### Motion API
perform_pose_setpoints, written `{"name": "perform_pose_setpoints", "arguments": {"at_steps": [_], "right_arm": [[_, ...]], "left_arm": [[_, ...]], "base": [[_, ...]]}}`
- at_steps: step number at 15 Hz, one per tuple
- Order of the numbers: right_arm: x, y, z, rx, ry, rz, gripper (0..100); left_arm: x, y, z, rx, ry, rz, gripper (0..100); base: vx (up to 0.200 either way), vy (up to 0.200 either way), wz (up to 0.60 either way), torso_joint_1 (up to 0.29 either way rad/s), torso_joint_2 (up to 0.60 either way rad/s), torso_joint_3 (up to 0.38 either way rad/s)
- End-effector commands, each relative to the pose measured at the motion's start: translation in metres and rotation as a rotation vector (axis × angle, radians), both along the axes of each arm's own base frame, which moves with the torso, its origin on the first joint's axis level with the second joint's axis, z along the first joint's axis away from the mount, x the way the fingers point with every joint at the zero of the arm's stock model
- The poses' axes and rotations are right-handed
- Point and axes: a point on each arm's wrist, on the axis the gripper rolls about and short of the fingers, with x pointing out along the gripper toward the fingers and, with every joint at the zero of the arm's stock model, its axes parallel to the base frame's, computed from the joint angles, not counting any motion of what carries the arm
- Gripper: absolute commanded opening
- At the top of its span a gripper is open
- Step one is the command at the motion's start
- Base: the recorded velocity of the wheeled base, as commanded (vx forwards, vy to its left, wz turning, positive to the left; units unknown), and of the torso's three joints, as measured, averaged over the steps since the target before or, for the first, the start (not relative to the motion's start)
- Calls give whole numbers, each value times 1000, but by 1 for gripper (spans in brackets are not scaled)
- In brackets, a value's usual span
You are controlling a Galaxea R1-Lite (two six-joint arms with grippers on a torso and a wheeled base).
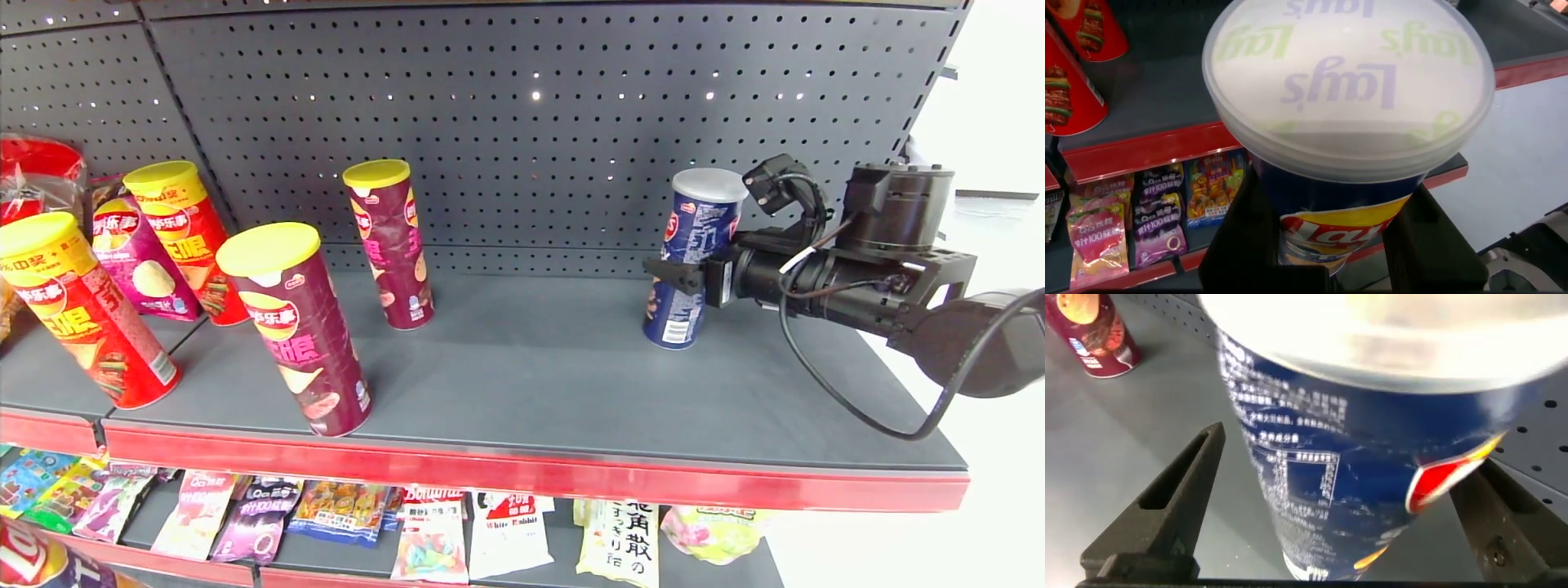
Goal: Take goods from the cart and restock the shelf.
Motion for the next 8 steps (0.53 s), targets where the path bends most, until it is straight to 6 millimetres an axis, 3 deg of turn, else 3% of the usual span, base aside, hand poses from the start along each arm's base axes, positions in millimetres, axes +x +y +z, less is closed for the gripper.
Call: {"name": "perform_pose_setpoints", "arguments": {"at_steps": [1,2,8], "right_arm": [[4,1,-6,4,18,-2,100],[4,1,-6,11,15,-3,0],[-3,-1,-1,18,3,19,0]], "left_arm": [[0,0,0,0,-1,0,0],[0,0,0,0,-1,0,0],[0,0,0,-1,-2,0,0]], "base": [[0,0,0,0,0,0],[0,0,0,0,0,0],[0,0,0,0,0,0]]}}
